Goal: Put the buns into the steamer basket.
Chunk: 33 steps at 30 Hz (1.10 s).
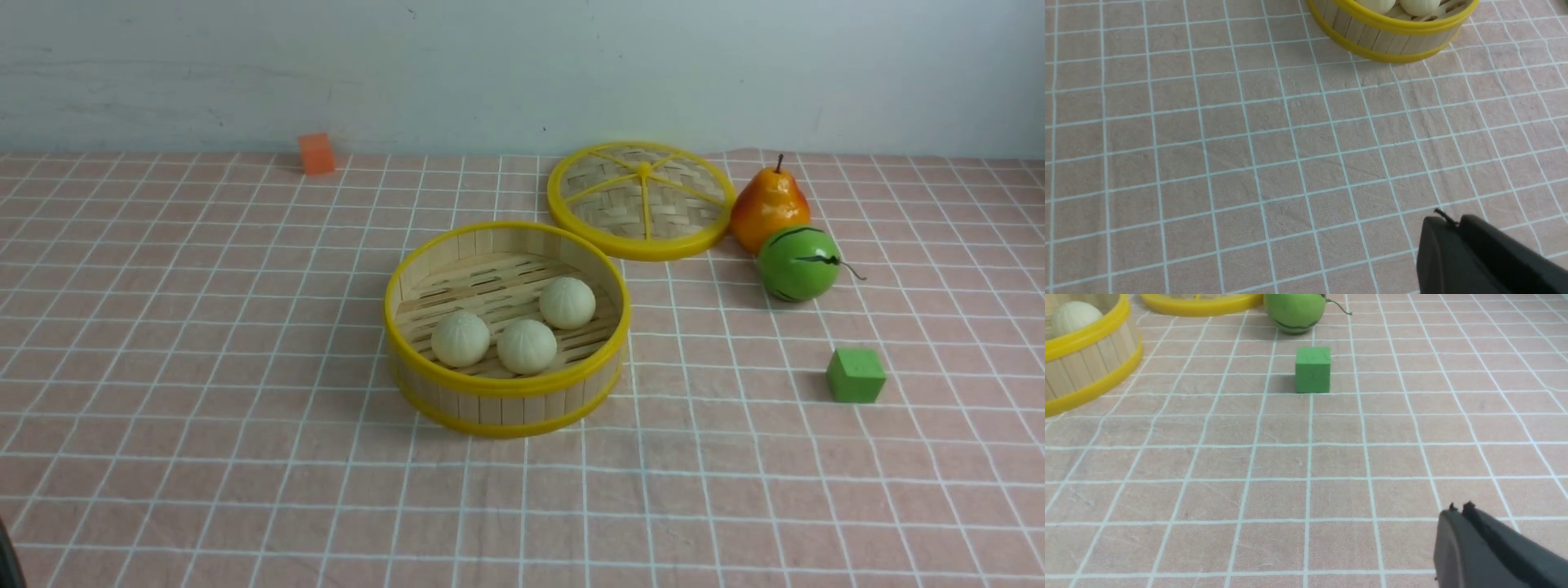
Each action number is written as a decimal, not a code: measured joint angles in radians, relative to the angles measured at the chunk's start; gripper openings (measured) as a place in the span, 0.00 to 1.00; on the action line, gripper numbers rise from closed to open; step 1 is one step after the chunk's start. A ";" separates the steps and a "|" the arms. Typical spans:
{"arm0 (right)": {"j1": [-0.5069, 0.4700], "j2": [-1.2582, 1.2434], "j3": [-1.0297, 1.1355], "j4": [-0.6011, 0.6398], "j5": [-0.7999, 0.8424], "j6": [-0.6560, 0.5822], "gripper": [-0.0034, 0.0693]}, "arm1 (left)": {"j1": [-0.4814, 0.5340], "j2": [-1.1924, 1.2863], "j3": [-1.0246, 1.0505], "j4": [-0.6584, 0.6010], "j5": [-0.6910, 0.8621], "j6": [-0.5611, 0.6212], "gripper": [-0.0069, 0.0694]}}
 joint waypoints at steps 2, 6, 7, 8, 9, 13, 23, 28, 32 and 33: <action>-0.009 0.000 -0.001 0.000 0.005 0.000 0.03 | 0.000 0.000 0.000 0.000 0.000 0.000 0.14; -0.011 0.000 -0.001 0.000 0.005 0.000 0.03 | 0.000 0.000 0.000 0.000 0.000 0.000 0.15; -0.011 0.000 -0.001 0.000 0.005 0.000 0.03 | 0.000 0.000 0.000 0.000 0.000 0.000 0.15; -0.011 0.000 -0.001 0.003 0.005 0.000 0.03 | 0.000 0.000 0.000 0.000 0.000 0.000 0.16; -0.011 0.000 -0.001 0.004 0.005 0.000 0.03 | 0.000 0.000 0.000 0.000 0.000 0.000 0.16; -0.011 0.000 -0.001 0.005 0.005 0.000 0.03 | 0.000 0.000 0.000 0.000 0.000 0.000 0.16; -0.011 0.000 -0.001 0.005 0.005 0.000 0.04 | 0.000 0.000 0.000 0.000 0.000 0.000 0.17; -0.011 0.000 -0.001 0.005 0.005 0.000 0.05 | 0.000 0.000 0.000 0.000 0.000 0.000 0.18; -0.011 0.000 -0.001 0.006 0.005 0.000 0.05 | 0.000 0.000 0.000 0.000 0.000 0.000 0.18; -0.011 0.000 -0.001 0.006 0.005 0.000 0.05 | 0.000 0.000 0.000 0.000 0.000 0.000 0.19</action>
